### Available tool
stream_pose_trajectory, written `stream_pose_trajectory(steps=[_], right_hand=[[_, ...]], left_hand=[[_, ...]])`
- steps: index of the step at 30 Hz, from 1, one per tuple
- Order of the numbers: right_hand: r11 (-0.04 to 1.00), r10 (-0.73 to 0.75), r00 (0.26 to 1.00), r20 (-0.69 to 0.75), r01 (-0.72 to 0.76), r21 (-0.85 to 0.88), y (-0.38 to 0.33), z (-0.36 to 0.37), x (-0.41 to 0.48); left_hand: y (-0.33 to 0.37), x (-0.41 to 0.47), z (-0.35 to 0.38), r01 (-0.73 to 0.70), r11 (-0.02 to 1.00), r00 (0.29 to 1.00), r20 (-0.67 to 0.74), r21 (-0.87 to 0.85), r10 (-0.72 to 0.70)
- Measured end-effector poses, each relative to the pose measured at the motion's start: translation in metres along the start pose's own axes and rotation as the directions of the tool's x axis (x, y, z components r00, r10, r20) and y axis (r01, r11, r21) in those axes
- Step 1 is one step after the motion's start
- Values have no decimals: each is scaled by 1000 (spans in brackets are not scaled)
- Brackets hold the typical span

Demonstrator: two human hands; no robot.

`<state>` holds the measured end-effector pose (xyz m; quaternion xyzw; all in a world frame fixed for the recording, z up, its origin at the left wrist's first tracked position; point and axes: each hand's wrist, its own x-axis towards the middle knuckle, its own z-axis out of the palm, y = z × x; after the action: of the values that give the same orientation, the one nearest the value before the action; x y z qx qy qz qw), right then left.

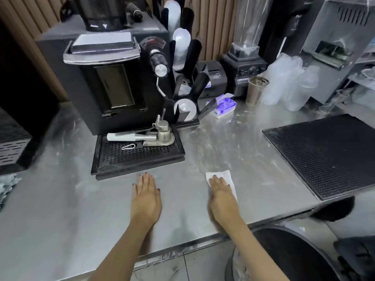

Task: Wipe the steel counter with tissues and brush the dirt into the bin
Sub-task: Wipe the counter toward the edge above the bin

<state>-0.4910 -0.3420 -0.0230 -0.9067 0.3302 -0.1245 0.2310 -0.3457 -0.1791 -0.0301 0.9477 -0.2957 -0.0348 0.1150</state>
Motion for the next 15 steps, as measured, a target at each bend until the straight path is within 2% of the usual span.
stream_pose_trajectory(steps=[2,5,7,11,13,15], right_hand=[[996,-91,995,32,90,29,-28,2,-1],[955,-292,928,233,271,119,-69,28,-2],[944,-330,901,283,309,118,-78,42,8],[956,-292,910,295,282,77,-62,39,40],[980,-198,953,231,198,27,-40,30,55],[998,-51,984,168,54,-15,-13,14,66]], left_hand=[[1,2,0,49,999,998,-32,15,-49],[1,4,0,80,997,997,-17,-1,-80],[1,4,1,85,996,996,2,-16,-85],[0,5,1,82,997,997,-9,8,-82],[-1,4,2,82,996,997,-13,20,-81],[-1,4,2,84,996,996,-8,20,-84]])
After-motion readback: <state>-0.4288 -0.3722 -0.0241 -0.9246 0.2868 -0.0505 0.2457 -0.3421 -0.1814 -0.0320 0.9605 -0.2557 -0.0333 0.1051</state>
